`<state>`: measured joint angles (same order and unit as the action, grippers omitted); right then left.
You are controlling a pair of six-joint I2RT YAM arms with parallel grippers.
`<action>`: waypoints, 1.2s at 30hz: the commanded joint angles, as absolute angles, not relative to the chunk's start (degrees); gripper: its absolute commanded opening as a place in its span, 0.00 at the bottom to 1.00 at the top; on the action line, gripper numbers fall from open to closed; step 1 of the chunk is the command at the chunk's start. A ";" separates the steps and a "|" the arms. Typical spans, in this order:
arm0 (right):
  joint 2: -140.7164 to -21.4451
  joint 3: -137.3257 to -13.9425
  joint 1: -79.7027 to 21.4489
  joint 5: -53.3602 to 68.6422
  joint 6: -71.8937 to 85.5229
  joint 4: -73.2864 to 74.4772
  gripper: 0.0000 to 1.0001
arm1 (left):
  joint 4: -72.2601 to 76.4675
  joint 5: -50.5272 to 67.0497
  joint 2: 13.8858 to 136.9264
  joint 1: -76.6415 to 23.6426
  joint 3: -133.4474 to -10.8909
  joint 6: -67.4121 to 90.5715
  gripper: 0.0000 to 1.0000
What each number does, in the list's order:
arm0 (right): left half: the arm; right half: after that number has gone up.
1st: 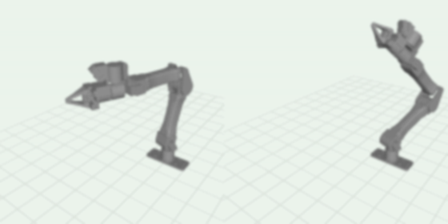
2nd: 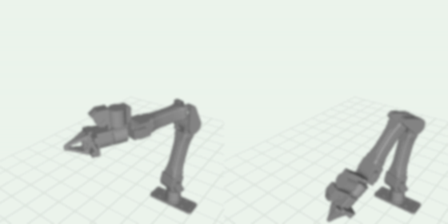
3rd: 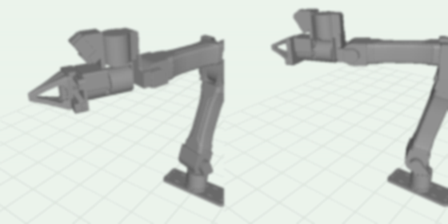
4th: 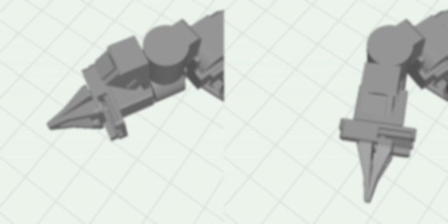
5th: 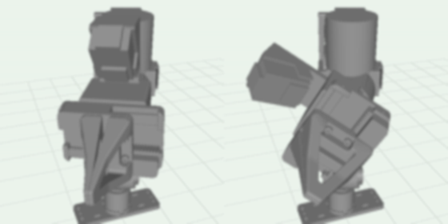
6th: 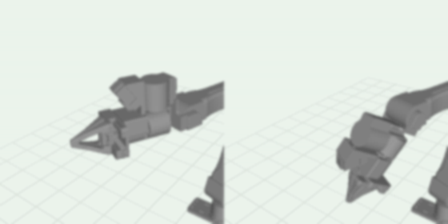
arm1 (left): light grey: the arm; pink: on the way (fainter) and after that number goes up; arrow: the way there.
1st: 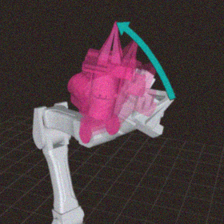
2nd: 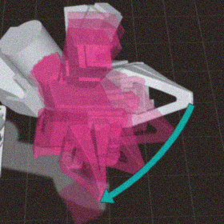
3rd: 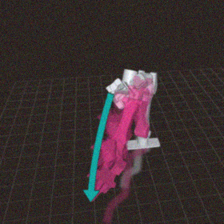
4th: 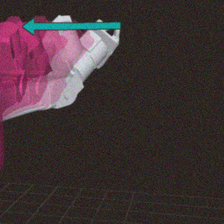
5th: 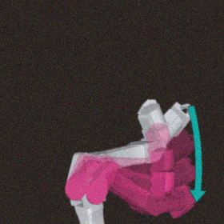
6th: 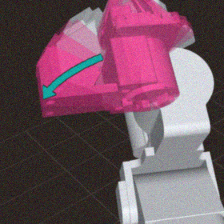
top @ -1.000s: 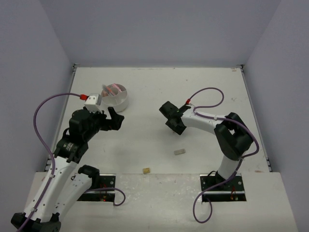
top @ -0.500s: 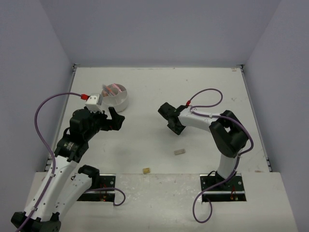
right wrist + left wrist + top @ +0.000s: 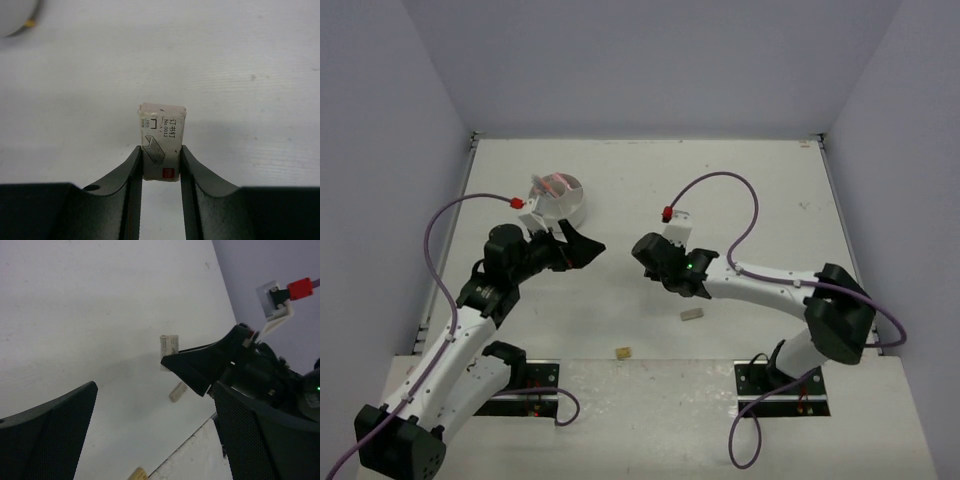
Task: Sort the stationery into containers
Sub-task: Pick up the stationery from the center of the board, then place the stationery in the storage box.
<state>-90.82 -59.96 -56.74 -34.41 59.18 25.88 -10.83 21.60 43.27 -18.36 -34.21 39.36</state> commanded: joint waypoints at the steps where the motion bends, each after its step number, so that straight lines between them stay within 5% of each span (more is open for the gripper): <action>1: -78.65 -53.12 -59.59 -27.12 39.04 6.53 0.00 | 6.04 29.67 44.20 -21.14 -31.45 50.54 0.99; 7: -68.74 -46.11 -59.59 -20.55 38.39 -2.89 0.00 | 10.03 22.73 47.37 -30.63 -31.35 52.98 0.94; 22: -62.16 -41.42 -60.01 -11.68 36.04 -11.26 0.00 | 17.20 20.10 55.60 -35.21 -31.20 54.25 0.57; 29: -63.77 -42.96 -60.03 -10.22 36.21 -10.92 0.00 | 20.15 21.67 56.93 -36.26 -32.17 53.63 0.55; 36: -63.72 -43.68 -59.94 -11.86 36.47 -9.41 0.00 | 18.72 22.41 57.83 -36.65 -33.63 51.42 0.02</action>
